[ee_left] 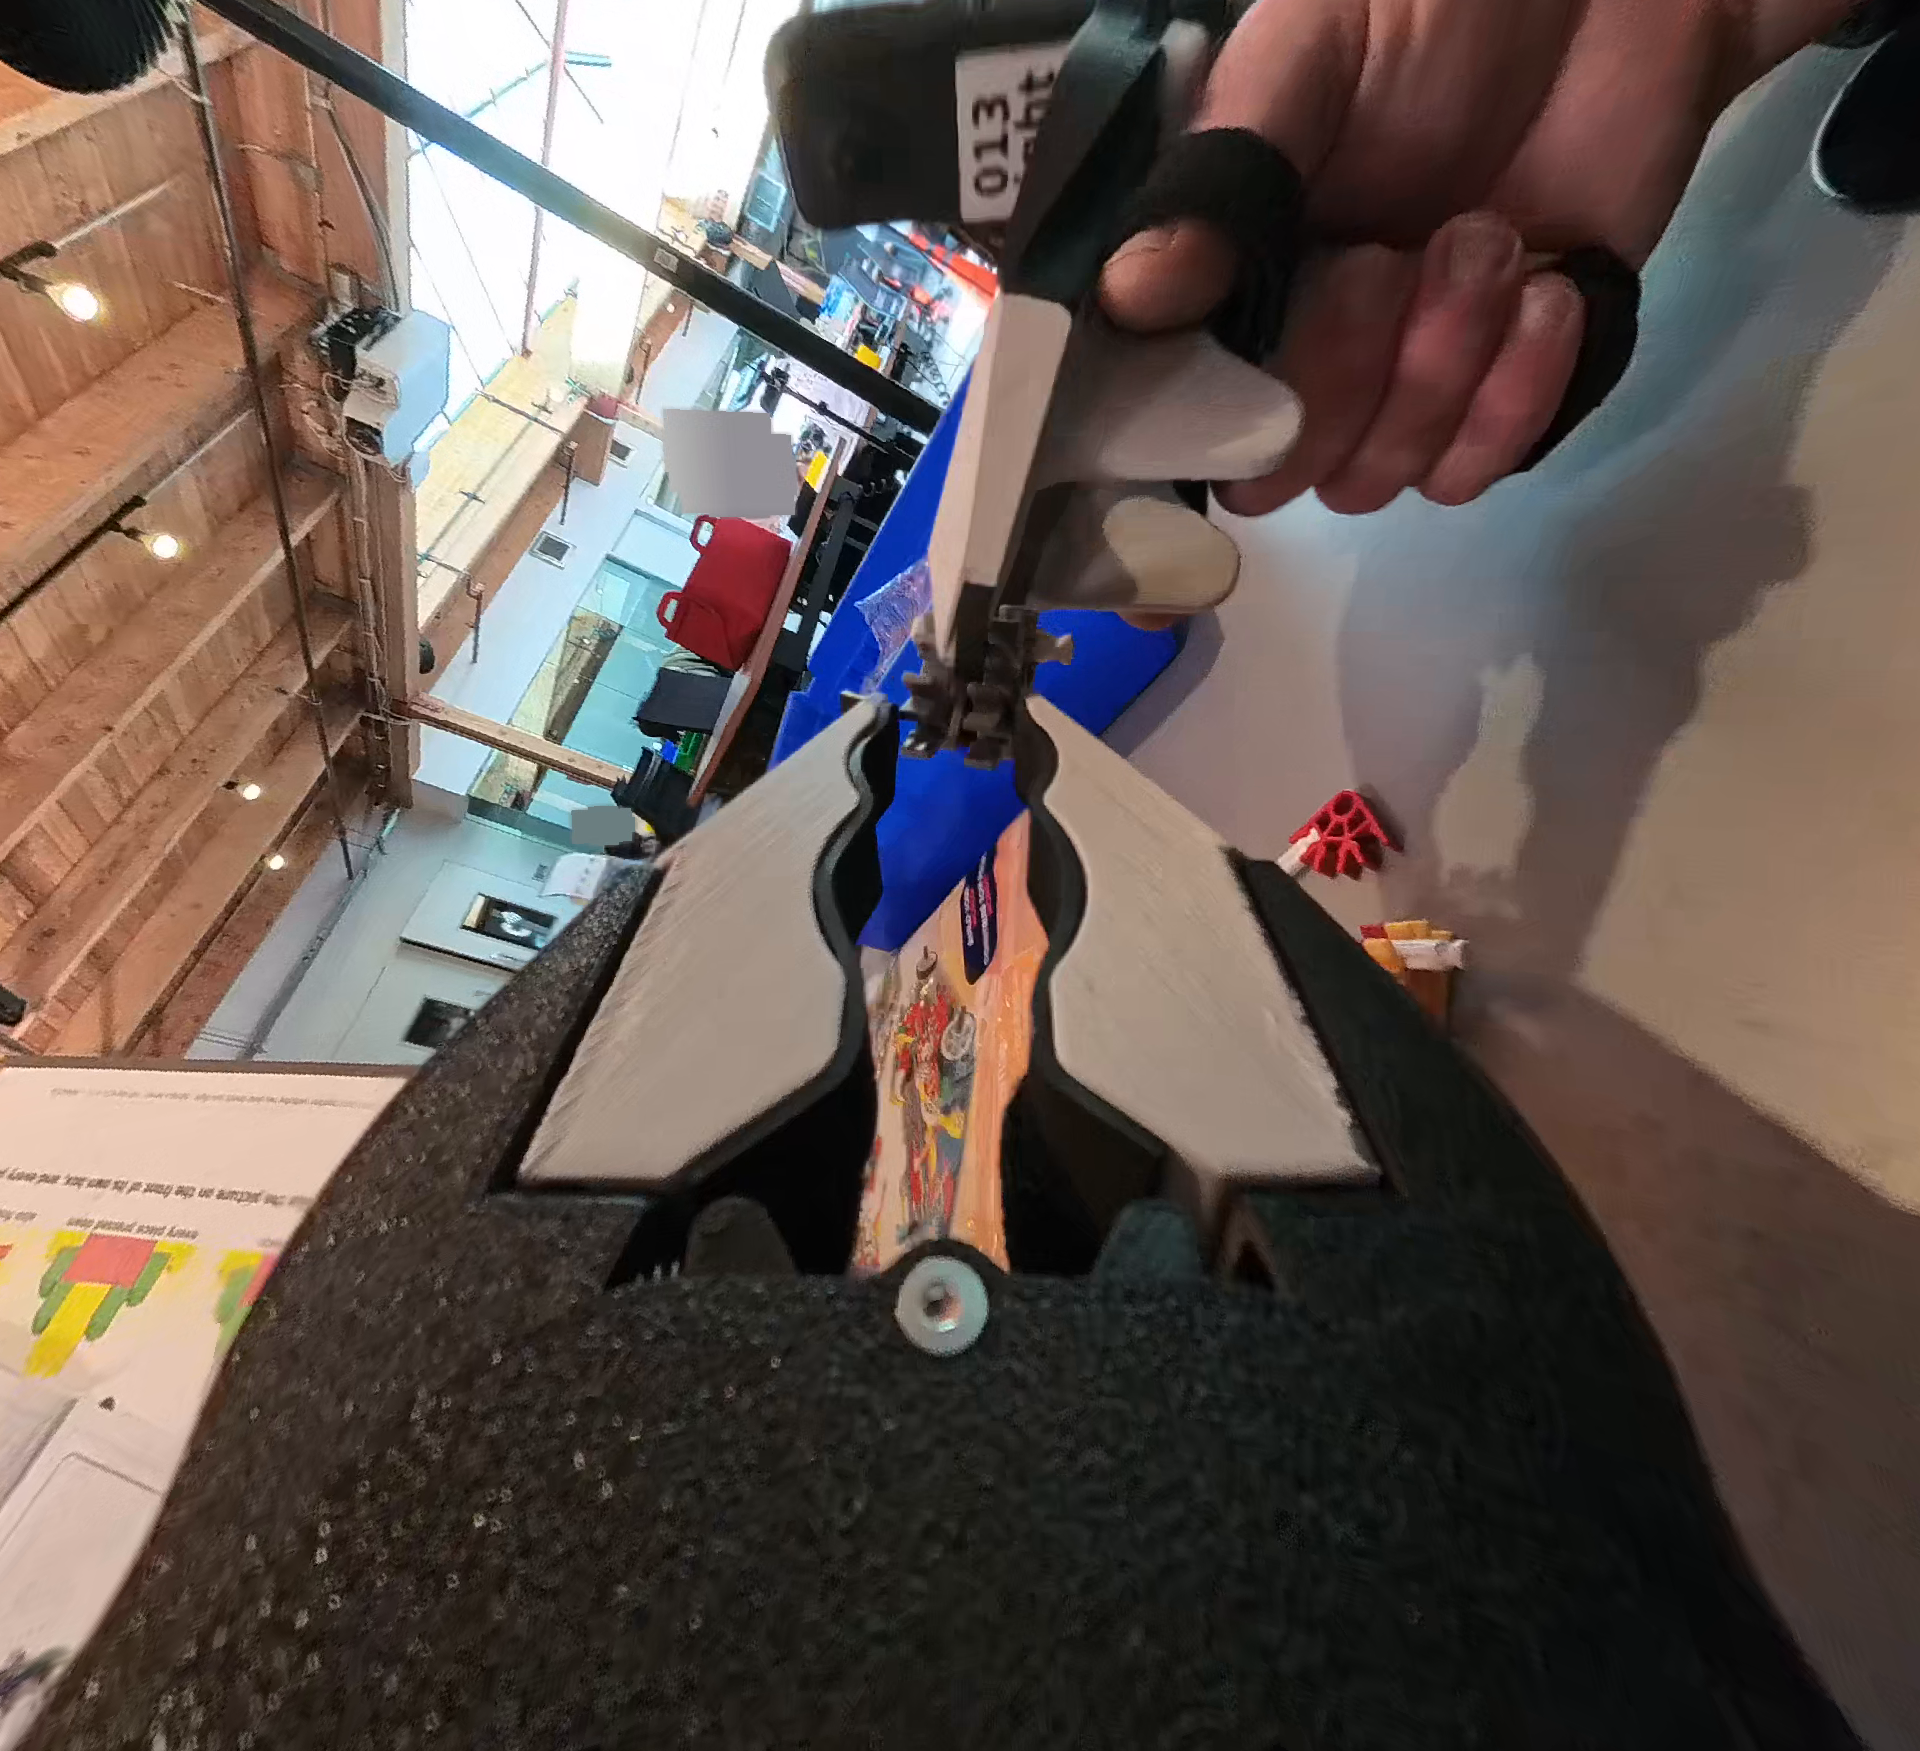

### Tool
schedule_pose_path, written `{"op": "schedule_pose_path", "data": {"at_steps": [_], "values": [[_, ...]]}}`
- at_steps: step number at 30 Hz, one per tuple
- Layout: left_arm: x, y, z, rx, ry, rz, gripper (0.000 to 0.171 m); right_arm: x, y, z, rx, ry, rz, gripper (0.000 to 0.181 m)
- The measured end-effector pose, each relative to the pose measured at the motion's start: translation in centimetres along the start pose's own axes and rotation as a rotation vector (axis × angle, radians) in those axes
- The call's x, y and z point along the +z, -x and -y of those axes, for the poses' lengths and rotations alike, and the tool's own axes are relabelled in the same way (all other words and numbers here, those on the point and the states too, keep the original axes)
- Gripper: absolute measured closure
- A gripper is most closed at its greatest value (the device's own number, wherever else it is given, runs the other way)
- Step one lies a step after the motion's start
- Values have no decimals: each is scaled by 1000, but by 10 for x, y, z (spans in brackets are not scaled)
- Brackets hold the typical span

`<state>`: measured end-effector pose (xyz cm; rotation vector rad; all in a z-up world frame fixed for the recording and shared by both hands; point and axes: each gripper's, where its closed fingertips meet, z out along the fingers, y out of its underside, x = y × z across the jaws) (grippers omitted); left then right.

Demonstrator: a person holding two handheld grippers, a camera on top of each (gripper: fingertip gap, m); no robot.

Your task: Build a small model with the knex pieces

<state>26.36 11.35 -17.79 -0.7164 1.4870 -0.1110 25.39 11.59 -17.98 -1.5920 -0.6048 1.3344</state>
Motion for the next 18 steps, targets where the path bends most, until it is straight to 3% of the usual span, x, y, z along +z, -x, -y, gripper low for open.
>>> {"op": "schedule_pose_path", "data": {"at_steps": [2, 7, 15, 18], "values": [[-1, 0, -3, -56, 5, -31, 146, -1, 0, 0, -104, 18, -51, 157], [-5, 7, 1, -449, -21, -190, 132, -2, 3, 4, -477, 91, -198, 157], [-14, -5, 1, -817, -69, -463, 139, -3, 9, 6, -893, 223, -320, 158], [-16, -1, 2, -979, -124, -511, 150, 0, 12, 2, -1027, 292, -342, 158]]}}
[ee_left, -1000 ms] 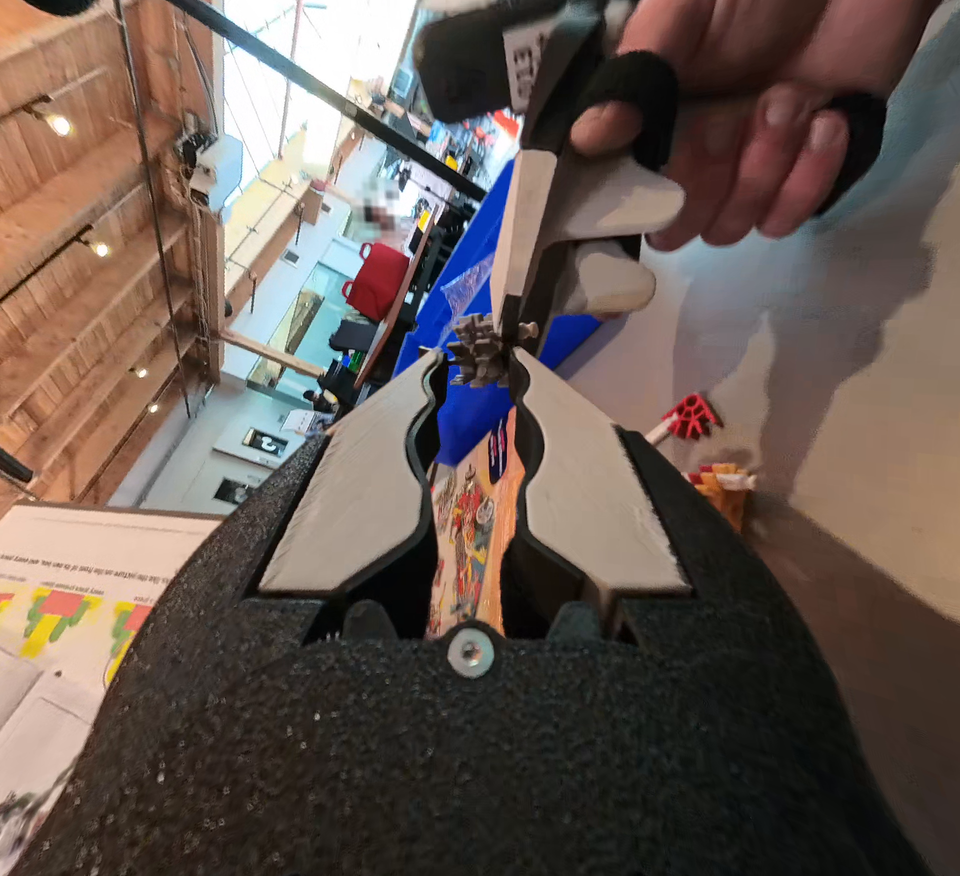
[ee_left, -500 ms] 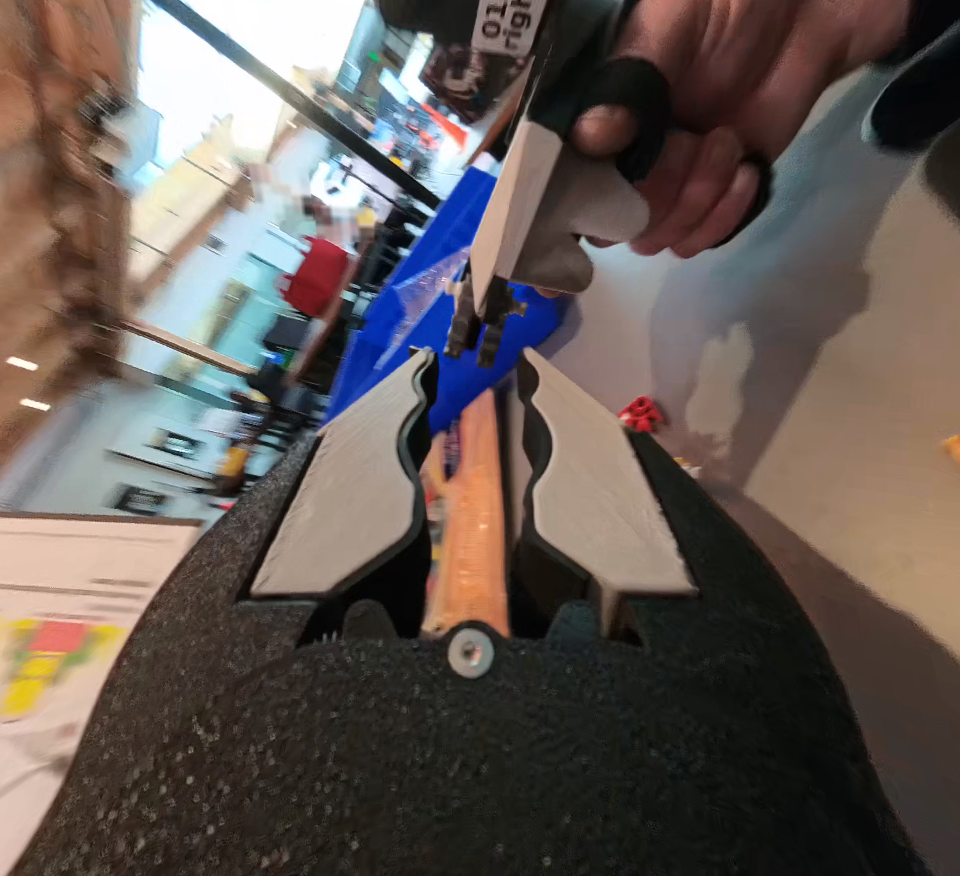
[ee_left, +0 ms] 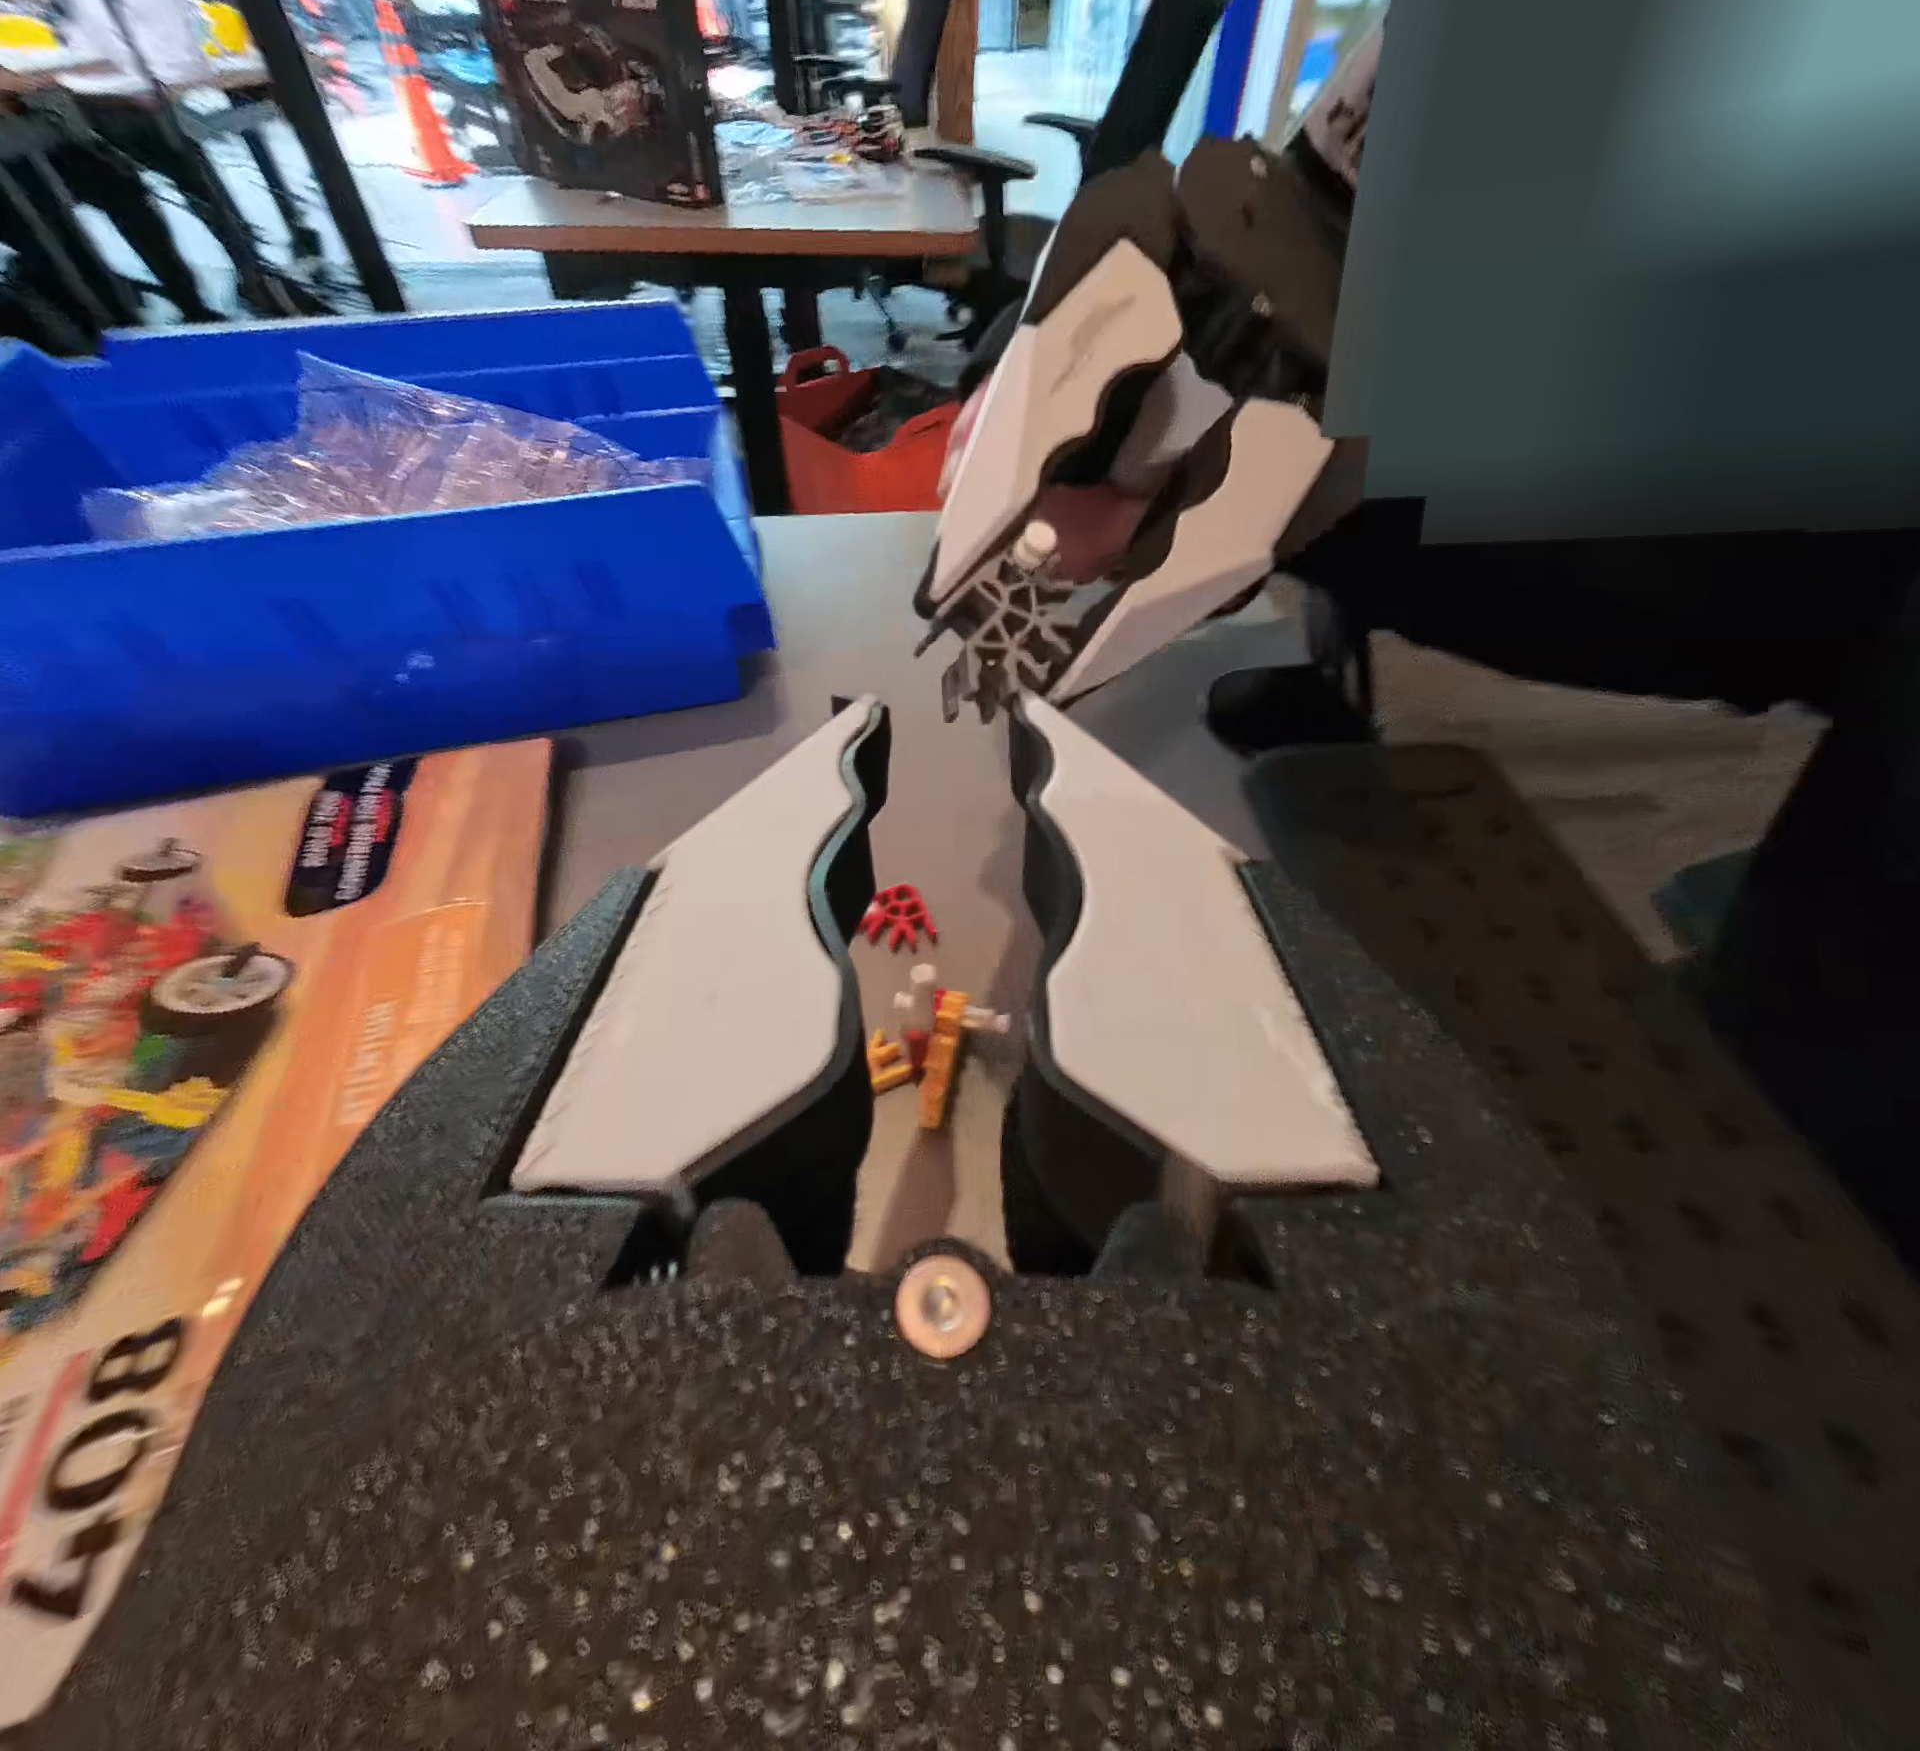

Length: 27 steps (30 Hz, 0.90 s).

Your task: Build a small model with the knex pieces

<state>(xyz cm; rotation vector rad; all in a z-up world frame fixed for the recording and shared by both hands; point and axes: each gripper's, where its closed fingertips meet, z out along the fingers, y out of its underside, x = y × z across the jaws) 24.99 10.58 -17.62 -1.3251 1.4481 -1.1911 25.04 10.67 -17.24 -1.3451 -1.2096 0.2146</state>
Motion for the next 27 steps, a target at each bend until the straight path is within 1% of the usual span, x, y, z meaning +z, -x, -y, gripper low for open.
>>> {"op": "schedule_pose_path", "data": {"at_steps": [1, 4, 9, 16, 25, 27], "values": [[0, -2, 0, -44, -5, -35, 152, 1, 1, 0, -37, 18, -6, 158], [-3, -9, 2, -112, -29, -108, 161, 0, 1, 1, -113, 45, -22, 158], [-11, -13, 12, -280, -106, -235, 157, -1, 5, 1, -174, 67, -22, 158], [-2, -15, 0, -301, -52, -233, 161, 3, 12, 0, -227, 85, -18, 158], [0, -11, -3, -305, -54, -215, 164, 4, 12, -4, -238, 95, -15, 157], [1, -10, -4, -298, -55, -202, 167, 5, 11, -7, -223, 106, -13, 154]]}}
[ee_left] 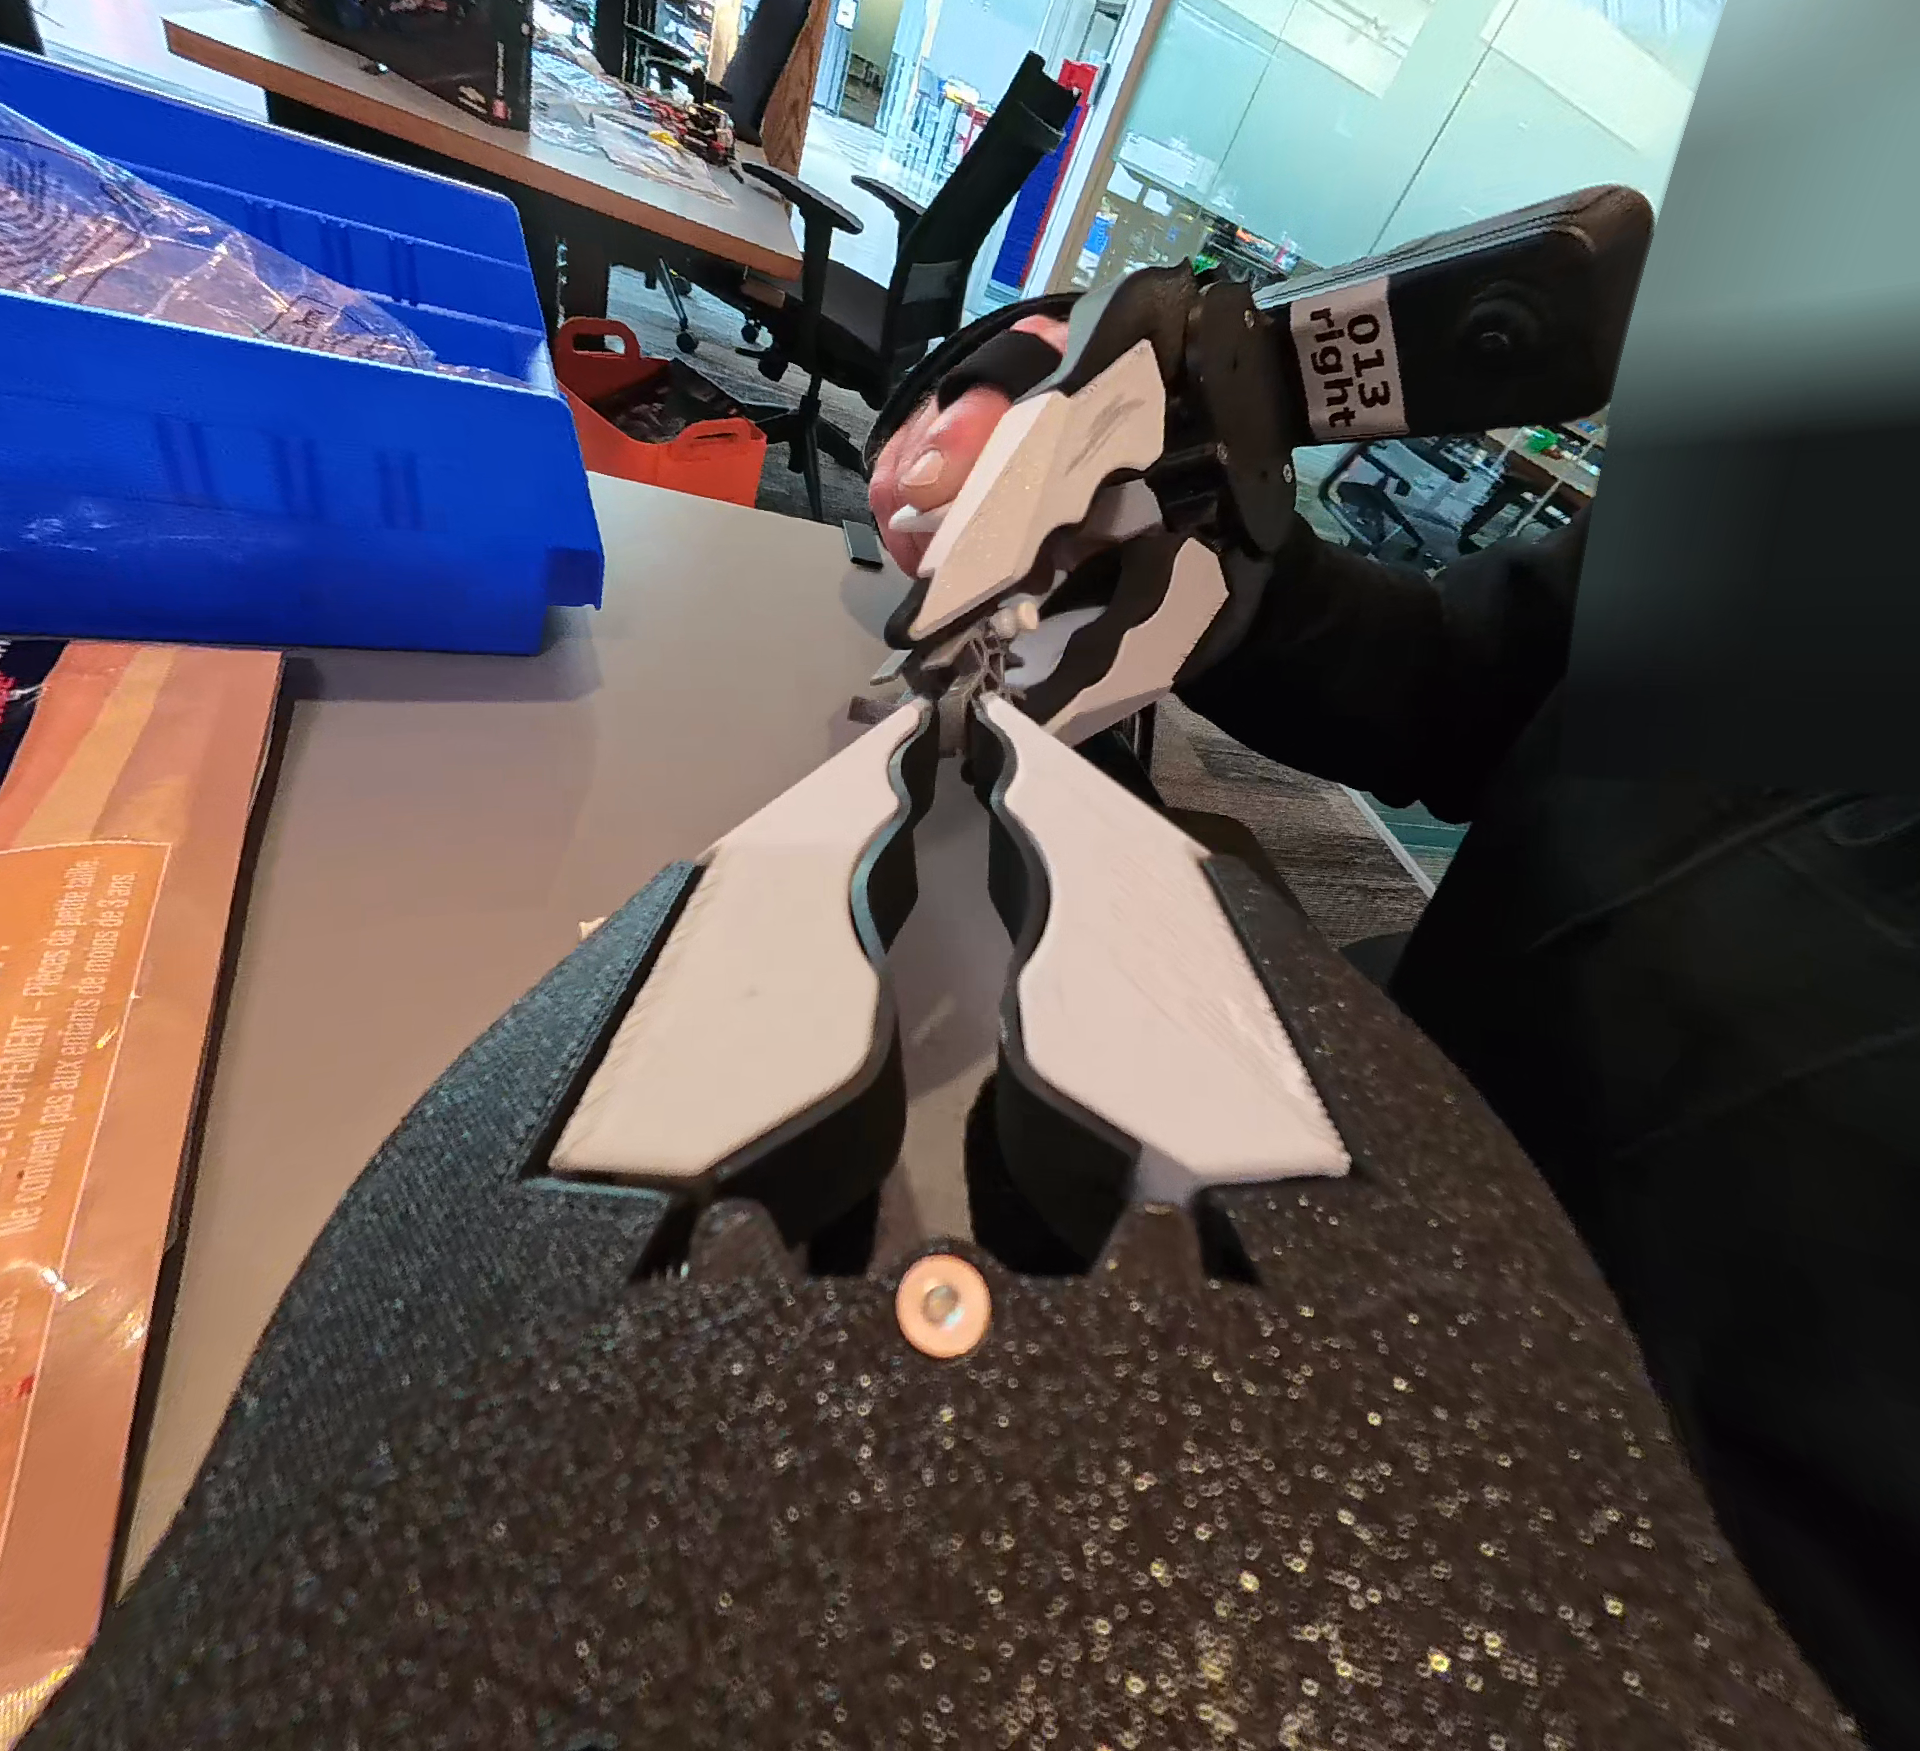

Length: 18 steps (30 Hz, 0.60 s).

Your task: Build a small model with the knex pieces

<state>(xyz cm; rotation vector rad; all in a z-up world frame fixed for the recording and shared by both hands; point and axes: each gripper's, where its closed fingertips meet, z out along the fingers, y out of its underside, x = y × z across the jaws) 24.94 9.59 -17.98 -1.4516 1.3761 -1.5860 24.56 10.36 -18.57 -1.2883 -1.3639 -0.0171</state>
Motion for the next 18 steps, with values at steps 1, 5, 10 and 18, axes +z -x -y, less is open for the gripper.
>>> {"op": "schedule_pose_path", "data": {"at_steps": [1, 5, 10, 18], "values": [[0, 1, 1, 4, -5, 8, 167, 1, 0, -1, 11, 1, 2, 151], [-3, 6, 5, 16, -21, 39, 167, 3, -3, 1, 96, -23, 6, 138], [-5, 16, -1, 82, 17, 115, 167, 1, -18, -10, 421, -21, 25, 129], [-2, 19, -12, 197, 98, 190, 167, 5, 4, -22, 972, -49, 308, 145]]}}
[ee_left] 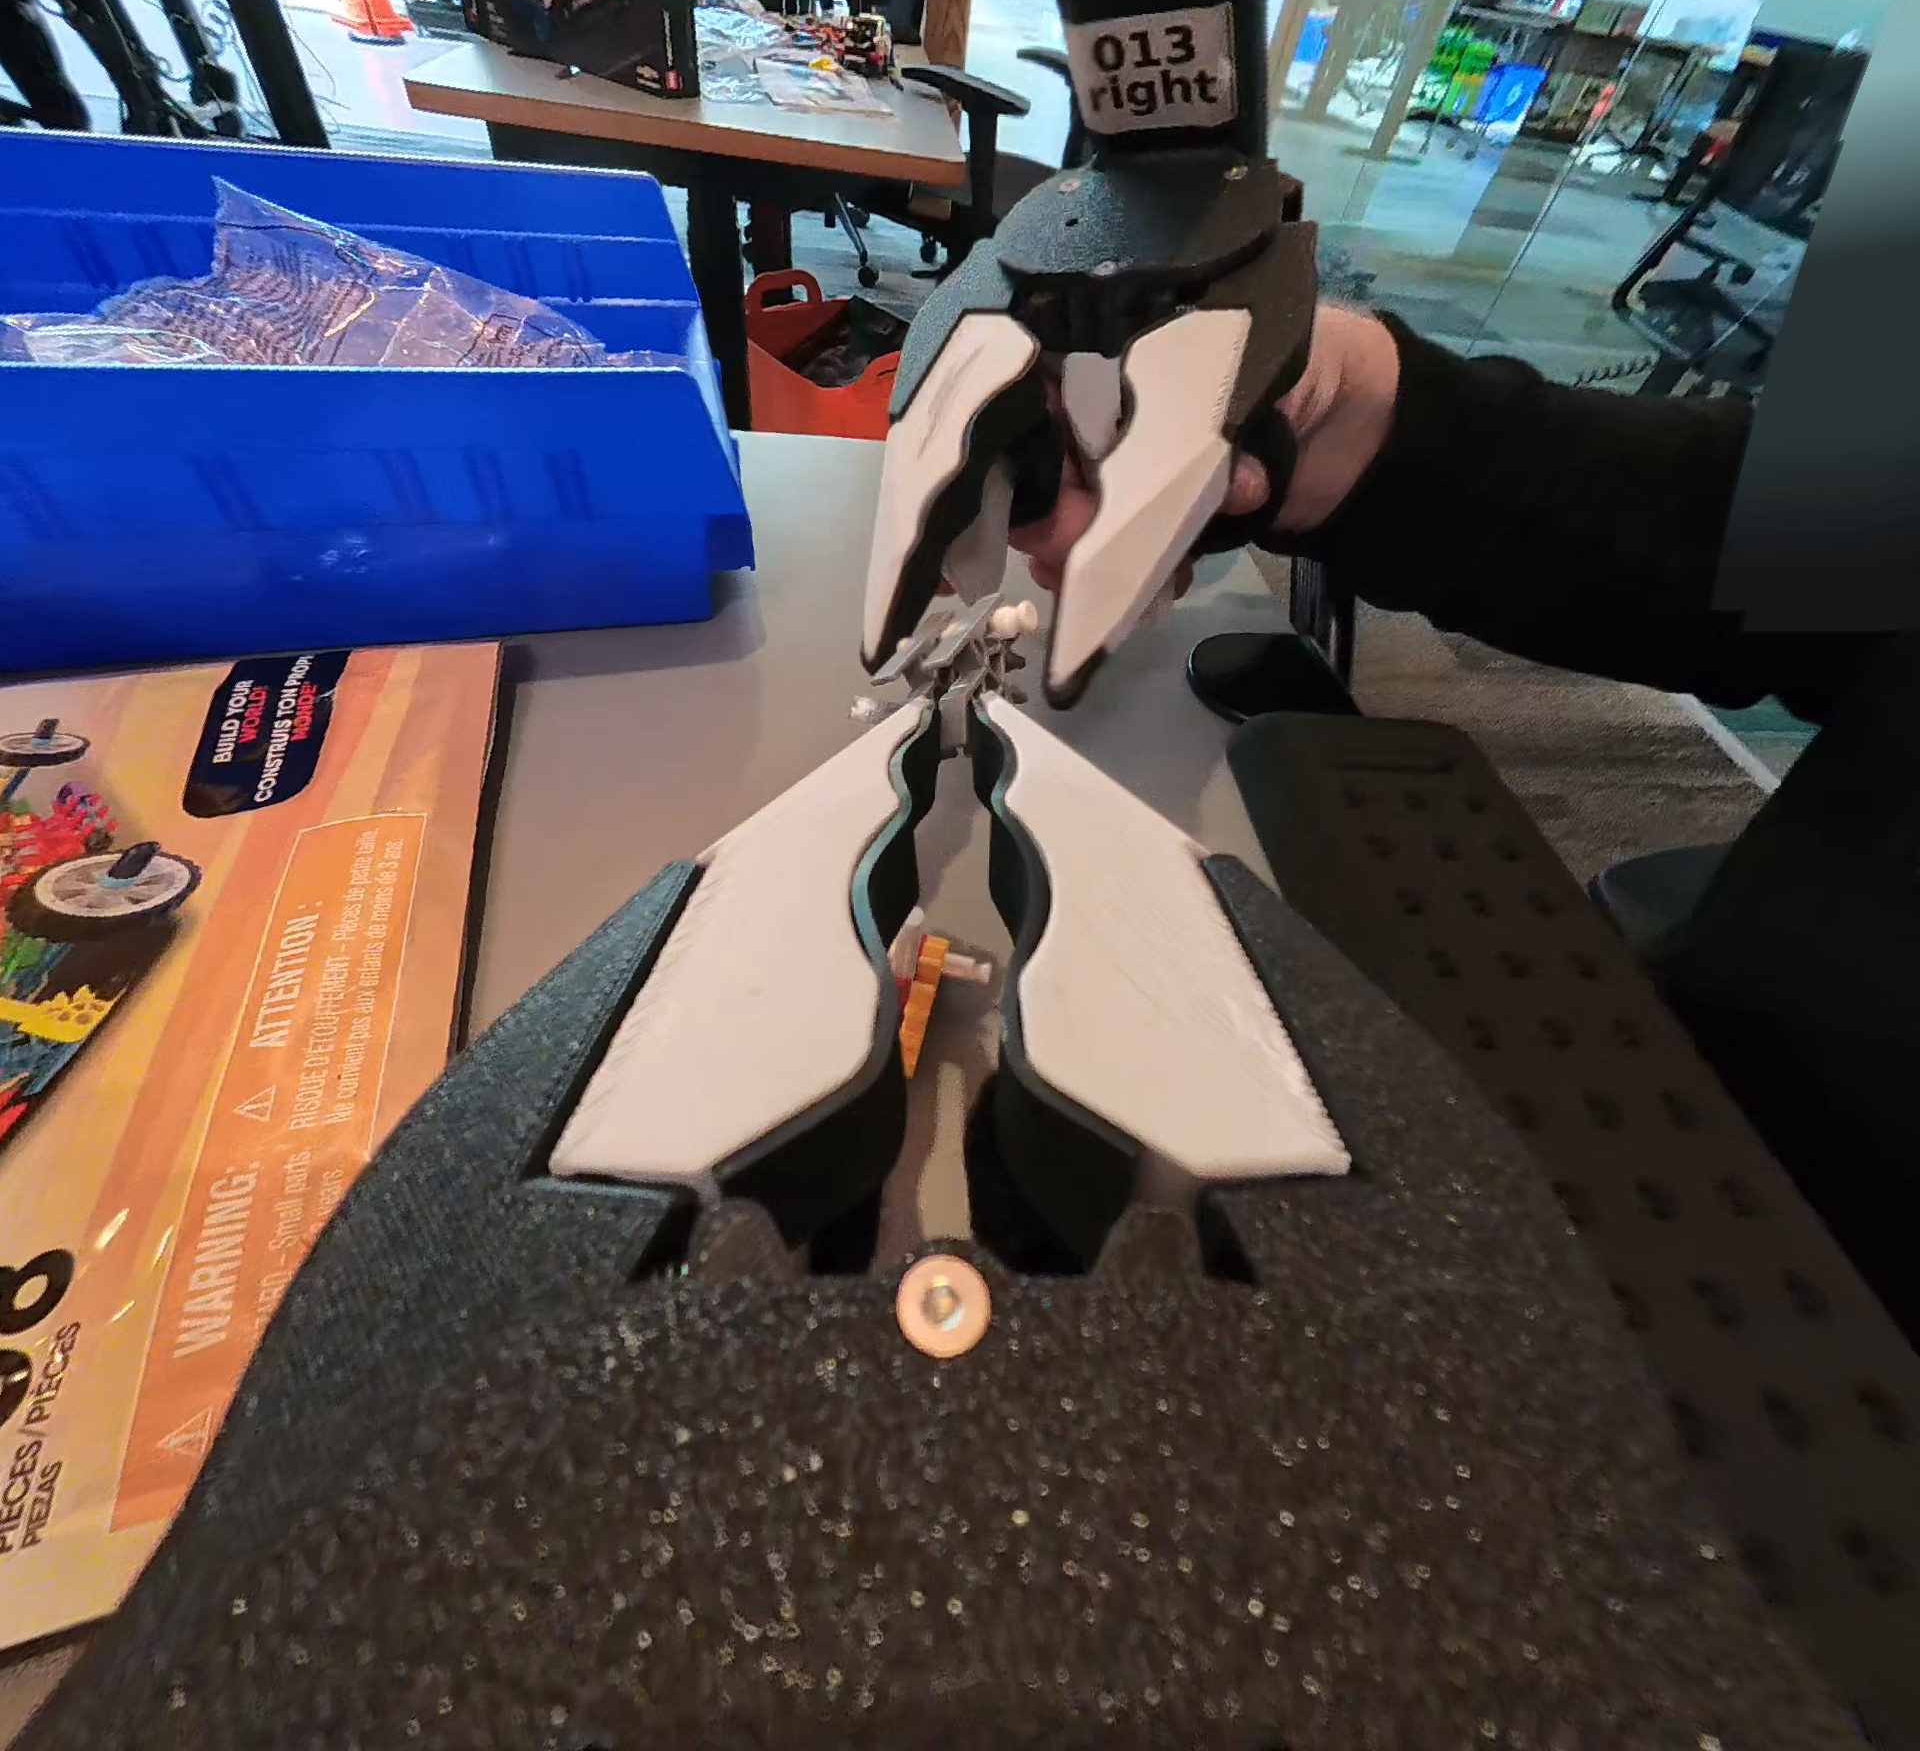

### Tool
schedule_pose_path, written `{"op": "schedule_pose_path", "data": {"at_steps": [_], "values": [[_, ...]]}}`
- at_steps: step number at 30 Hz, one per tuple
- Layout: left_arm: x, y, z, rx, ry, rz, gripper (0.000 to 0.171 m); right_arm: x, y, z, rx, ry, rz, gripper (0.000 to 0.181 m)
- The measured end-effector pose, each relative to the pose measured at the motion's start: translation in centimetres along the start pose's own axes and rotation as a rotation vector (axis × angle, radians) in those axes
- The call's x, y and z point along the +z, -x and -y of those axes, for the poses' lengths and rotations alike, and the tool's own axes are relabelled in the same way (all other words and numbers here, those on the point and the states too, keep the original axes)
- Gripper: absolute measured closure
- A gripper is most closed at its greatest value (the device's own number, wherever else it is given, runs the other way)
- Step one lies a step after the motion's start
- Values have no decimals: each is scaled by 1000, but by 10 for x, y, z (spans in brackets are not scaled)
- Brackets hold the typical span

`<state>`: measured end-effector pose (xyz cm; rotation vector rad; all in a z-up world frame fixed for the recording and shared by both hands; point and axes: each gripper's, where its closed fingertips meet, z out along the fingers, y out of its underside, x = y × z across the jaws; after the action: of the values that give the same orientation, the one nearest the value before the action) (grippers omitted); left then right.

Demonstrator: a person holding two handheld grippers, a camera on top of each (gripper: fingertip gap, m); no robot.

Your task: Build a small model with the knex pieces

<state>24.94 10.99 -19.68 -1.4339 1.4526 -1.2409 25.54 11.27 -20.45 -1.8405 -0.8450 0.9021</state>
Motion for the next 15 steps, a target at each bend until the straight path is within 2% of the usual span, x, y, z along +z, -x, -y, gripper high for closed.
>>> {"op": "schedule_pose_path", "data": {"at_steps": [8, 11, 15], "values": [[-2, -2, -4, 16, 17, 5, 166, 5, 1, -6, -5, 7, -7, 149], [-5, 7, -15, 23, 59, 35, 148, 6, 0, -12, 17, 20, -1, 149], [-7, 15, -32, 66, 120, 86, 138, 8, 2, -16, 130, -16, 60, 149]]}}
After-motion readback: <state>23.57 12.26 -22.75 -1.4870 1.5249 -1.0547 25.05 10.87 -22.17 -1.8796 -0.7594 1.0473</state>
